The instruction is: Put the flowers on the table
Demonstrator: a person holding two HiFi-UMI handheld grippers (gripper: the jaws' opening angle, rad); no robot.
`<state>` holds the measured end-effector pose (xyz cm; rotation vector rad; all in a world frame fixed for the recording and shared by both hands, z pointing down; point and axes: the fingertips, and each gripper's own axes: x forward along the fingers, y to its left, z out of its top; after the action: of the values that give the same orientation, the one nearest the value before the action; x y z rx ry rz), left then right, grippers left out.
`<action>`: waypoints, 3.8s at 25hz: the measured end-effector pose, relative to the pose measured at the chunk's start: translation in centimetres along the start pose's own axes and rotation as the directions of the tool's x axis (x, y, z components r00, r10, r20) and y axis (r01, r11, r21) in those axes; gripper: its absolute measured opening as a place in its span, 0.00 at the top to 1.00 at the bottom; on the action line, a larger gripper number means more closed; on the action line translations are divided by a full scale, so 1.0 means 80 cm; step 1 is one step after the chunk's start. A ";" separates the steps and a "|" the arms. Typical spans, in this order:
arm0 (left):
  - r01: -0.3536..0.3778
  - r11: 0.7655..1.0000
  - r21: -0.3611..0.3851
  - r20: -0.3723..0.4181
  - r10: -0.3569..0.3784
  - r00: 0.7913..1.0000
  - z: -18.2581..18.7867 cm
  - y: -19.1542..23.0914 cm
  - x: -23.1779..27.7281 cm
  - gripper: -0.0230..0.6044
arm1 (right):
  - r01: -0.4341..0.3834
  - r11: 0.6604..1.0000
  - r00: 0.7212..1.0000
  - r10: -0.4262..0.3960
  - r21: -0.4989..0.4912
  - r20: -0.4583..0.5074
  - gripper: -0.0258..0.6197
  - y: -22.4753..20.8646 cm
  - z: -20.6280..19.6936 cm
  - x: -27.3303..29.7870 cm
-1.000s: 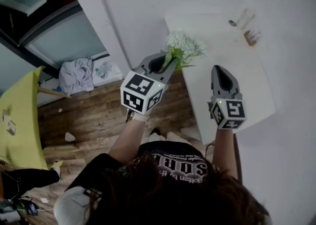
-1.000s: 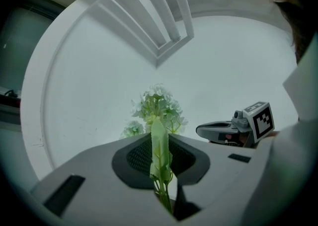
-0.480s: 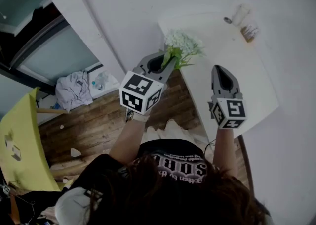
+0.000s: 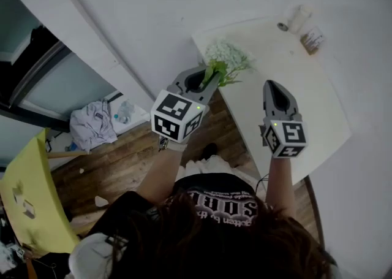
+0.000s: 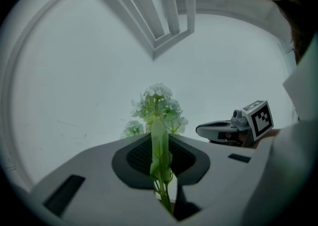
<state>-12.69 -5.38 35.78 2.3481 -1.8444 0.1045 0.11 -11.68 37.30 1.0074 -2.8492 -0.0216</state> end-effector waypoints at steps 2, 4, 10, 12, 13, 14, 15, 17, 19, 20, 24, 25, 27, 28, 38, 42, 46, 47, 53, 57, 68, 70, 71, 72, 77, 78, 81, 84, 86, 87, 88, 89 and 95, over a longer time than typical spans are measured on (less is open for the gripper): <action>0.013 1.000 0.009 -0.008 -0.013 1.000 0.002 0.014 0.018 0.89 | 0.012 1.000 1.000 -0.012 0.007 0.000 0.91 -0.009 -0.001 0.019; 0.026 1.000 0.015 -0.014 -0.026 1.000 0.005 0.026 0.036 0.89 | 0.019 1.000 1.000 -0.019 0.010 -0.003 0.91 -0.017 -0.001 0.035; 0.063 0.997 0.038 -0.019 -0.062 0.998 0.027 0.058 0.098 0.89 | 0.042 0.999 0.999 -0.042 0.023 0.000 0.91 -0.049 0.006 0.078; 0.079 0.996 0.046 -0.023 -0.078 0.997 0.031 0.065 0.117 0.89 | 0.053 0.998 0.999 -0.053 0.027 -0.006 0.91 -0.060 0.005 0.088; 0.087 0.995 0.050 -0.026 -0.086 0.996 0.033 0.068 0.127 0.89 | 0.059 0.998 0.998 -0.059 0.030 -0.008 0.91 -0.066 0.004 0.093; 0.096 0.994 0.052 -0.030 -0.094 0.995 0.035 0.070 0.137 0.89 | 0.065 0.997 0.998 -0.064 0.032 -0.010 0.91 -0.073 0.003 0.098; 0.103 0.993 0.054 -0.032 -0.101 0.994 0.037 0.073 0.146 0.89 | 0.071 0.997 0.997 -0.071 0.034 -0.011 0.91 -0.079 0.003 0.103; 0.114 0.992 0.057 -0.034 -0.112 0.993 0.042 0.080 0.164 0.89 | 0.084 0.996 0.996 -0.084 0.037 -0.011 0.91 -0.091 0.004 0.114; 0.122 0.991 0.061 -0.034 -0.120 0.992 0.047 0.086 0.177 0.89 | 0.098 0.995 0.995 -0.097 0.037 -0.010 0.91 -0.100 0.008 0.121; 0.125 0.990 0.064 -0.034 -0.123 0.992 0.049 0.090 0.182 0.89 | 0.105 0.994 0.994 -0.105 0.038 -0.008 0.91 -0.104 0.010 0.123; 0.146 0.986 0.081 -0.043 -0.143 0.989 0.052 0.102 0.203 0.89 | 0.146 0.988 0.989 -0.146 0.046 -0.010 0.91 -0.117 0.010 0.127; 0.156 0.984 0.083 -0.050 -0.152 0.987 0.052 0.105 0.209 0.89 | 0.158 0.986 0.987 -0.158 0.047 -0.012 0.91 -0.120 0.010 0.128; 0.179 0.980 0.084 -0.063 -0.174 0.983 0.050 0.110 0.222 0.89 | 0.184 0.982 0.983 -0.184 0.046 -0.019 0.91 -0.127 0.010 0.129; 0.190 0.978 0.084 -0.068 -0.185 0.980 0.049 0.113 0.229 0.89 | 0.200 0.979 0.980 -0.199 0.046 -0.024 0.91 -0.131 0.008 0.130; 0.308 0.947 0.093 -0.113 -0.298 0.948 0.038 0.144 0.306 0.89 | 0.388 0.920 0.921 -0.385 0.055 -0.053 0.91 -0.181 0.005 0.141; 0.347 0.931 0.111 -0.136 -0.332 0.934 0.029 0.150 0.337 0.89 | 0.432 0.901 0.902 -0.429 0.052 -0.058 0.91 -0.190 0.008 0.148; 0.377 0.921 0.096 -0.153 -0.360 0.920 0.012 0.157 0.365 0.89 | 0.461 0.886 0.887 -0.458 0.051 -0.060 0.91 -0.196 0.006 0.154; 0.383 0.919 0.095 -0.157 -0.366 0.917 0.008 0.158 0.372 0.89 | 0.468 0.882 0.883 -0.465 0.053 -0.064 0.91 -0.198 0.004 0.155; 0.453 0.887 0.092 -0.157 -0.437 0.886 -0.009 0.159 0.420 0.89 | 0.513 0.856 0.856 -0.507 0.054 -0.100 0.91 -0.202 -0.006 0.153; 0.477 0.873 0.102 -0.176 -0.456 0.872 -0.031 0.167 0.452 0.89 | 0.546 0.836 0.834 -0.538 0.047 -0.118 0.91 -0.205 -0.013 0.146; 0.504 0.859 0.085 -0.259 -0.470 0.844 -0.081 0.170 0.506 0.89 | 0.626 0.778 0.774 -0.611 0.053 -0.167 0.91 -0.217 -0.029 0.119; 0.510 0.856 0.085 -0.277 -0.472 0.837 -0.091 0.170 0.513 0.88 | 0.635 0.771 0.766 -0.619 0.052 -0.172 0.91 -0.218 -0.029 0.119; 0.513 0.854 0.082 -0.289 -0.472 0.833 -0.097 0.171 0.516 0.88 | 0.638 0.768 0.763 -0.622 0.051 -0.175 0.91 -0.218 -0.030 0.119; 0.515 0.854 0.081 -0.300 -0.471 0.829 -0.102 0.172 0.519 0.88 | 0.640 0.767 0.761 -0.624 0.051 -0.177 0.91 -0.218 -0.031 0.120; 0.509 0.854 0.111 -0.323 -0.453 0.831 -0.119 0.176 0.530 0.88 | 0.645 0.763 0.756 -0.628 0.048 -0.183 0.91 -0.214 -0.034 0.124; 0.508 0.853 0.116 -0.326 -0.450 0.831 -0.121 0.176 0.532 0.88 | 0.646 0.762 0.755 -0.629 0.047 -0.185 0.91 -0.213 -0.035 0.125; 0.504 0.855 0.123 -0.344 -0.439 0.830 -0.133 0.176 0.535 0.86 | 0.648 0.760 0.753 -0.630 0.045 -0.190 0.91 -0.211 -0.035 0.126; 0.507 0.852 0.127 -0.355 -0.439 0.826 -0.135 0.174 0.536 0.83 | 0.652 0.757 0.749 -0.634 0.044 -0.192 0.91 -0.211 -0.034 0.124; 0.510 0.850 0.133 -0.359 -0.439 0.824 -0.135 0.173 0.535 0.80 | 0.654 0.755 0.747 -0.636 0.044 -0.194 0.91 -0.212 -0.034 0.123; 0.511 0.849 0.134 -0.358 -0.439 0.824 -0.134 0.173 0.536 0.79 | 0.655 0.754 0.746 -0.637 0.043 -0.195 0.91 -0.212 -0.034 0.123; 0.511 0.849 0.137 -0.357 -0.439 0.825 -0.133 0.173 0.536 0.77 | 0.655 0.754 0.746 -0.637 0.043 -0.195 0.91 -0.213 -0.033 0.123; 0.512 0.847 0.142 -0.355 -0.440 0.825 -0.133 0.172 0.536 0.73 | 0.655 0.755 0.747 -0.636 0.044 -0.194 0.91 -0.213 -0.033 0.124; 0.533 0.824 0.193 -0.341 -0.453 0.824 -0.125 0.161 0.527 0.55 | 0.648 0.760 0.752 -0.630 0.044 -0.192 0.91 -0.213 -0.032 0.129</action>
<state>-14.68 -47.19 52.90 2.7468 -1.0945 0.6387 3.12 -31.39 40.07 1.8673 -2.2317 0.1502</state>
